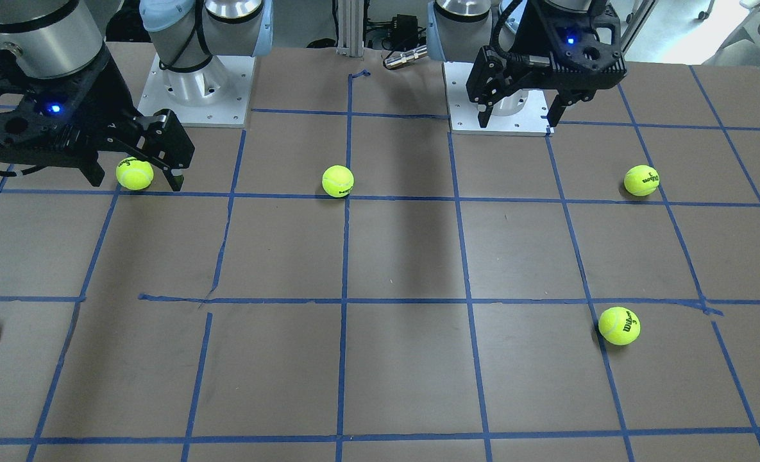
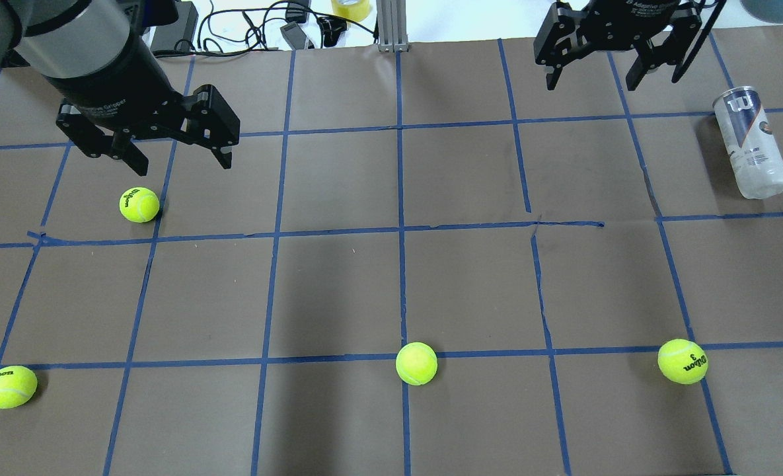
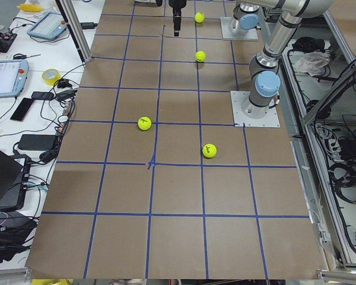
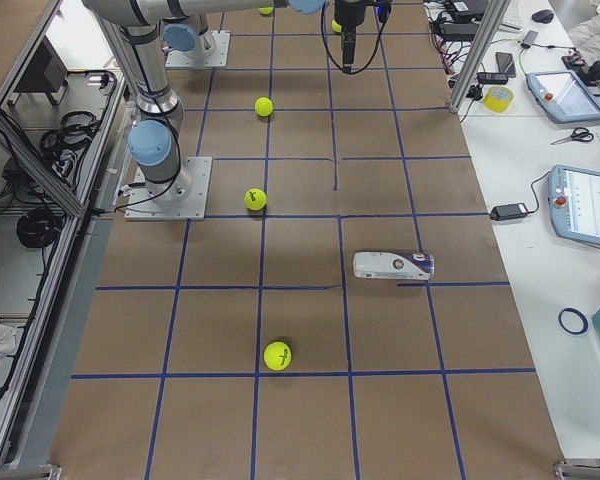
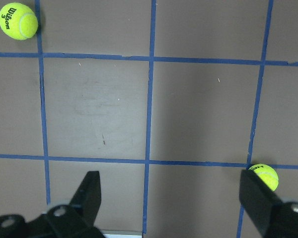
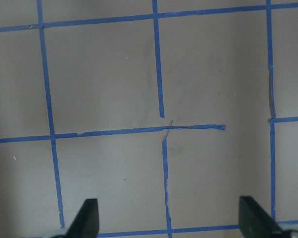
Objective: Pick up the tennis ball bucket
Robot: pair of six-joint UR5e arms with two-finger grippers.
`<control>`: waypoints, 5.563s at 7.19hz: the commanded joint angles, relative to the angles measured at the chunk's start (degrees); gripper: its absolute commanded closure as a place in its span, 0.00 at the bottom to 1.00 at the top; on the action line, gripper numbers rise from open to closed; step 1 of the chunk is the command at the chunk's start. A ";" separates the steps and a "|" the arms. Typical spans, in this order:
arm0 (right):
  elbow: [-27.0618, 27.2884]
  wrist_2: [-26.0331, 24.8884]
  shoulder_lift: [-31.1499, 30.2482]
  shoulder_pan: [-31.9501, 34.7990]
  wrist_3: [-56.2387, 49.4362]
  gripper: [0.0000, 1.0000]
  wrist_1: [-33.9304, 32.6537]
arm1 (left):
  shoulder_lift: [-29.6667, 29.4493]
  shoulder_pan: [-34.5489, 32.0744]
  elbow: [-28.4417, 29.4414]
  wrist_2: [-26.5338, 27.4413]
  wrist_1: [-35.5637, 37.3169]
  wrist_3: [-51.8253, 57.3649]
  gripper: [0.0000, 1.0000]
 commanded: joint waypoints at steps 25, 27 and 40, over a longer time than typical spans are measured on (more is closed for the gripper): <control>-0.24 -6.58 31.50 -26.46 -24.94 0.00 -43.44 | 0.00 0.09 0.00 0.00 0.09 0.00 0.00; -1.82 -5.44 32.13 -28.66 -28.91 0.00 -43.92 | 0.00 0.09 0.00 0.00 0.09 0.00 0.00; -4.82 1.15 41.36 -31.13 -42.80 0.11 -47.96 | 0.00 0.09 0.00 0.00 0.00 0.00 0.00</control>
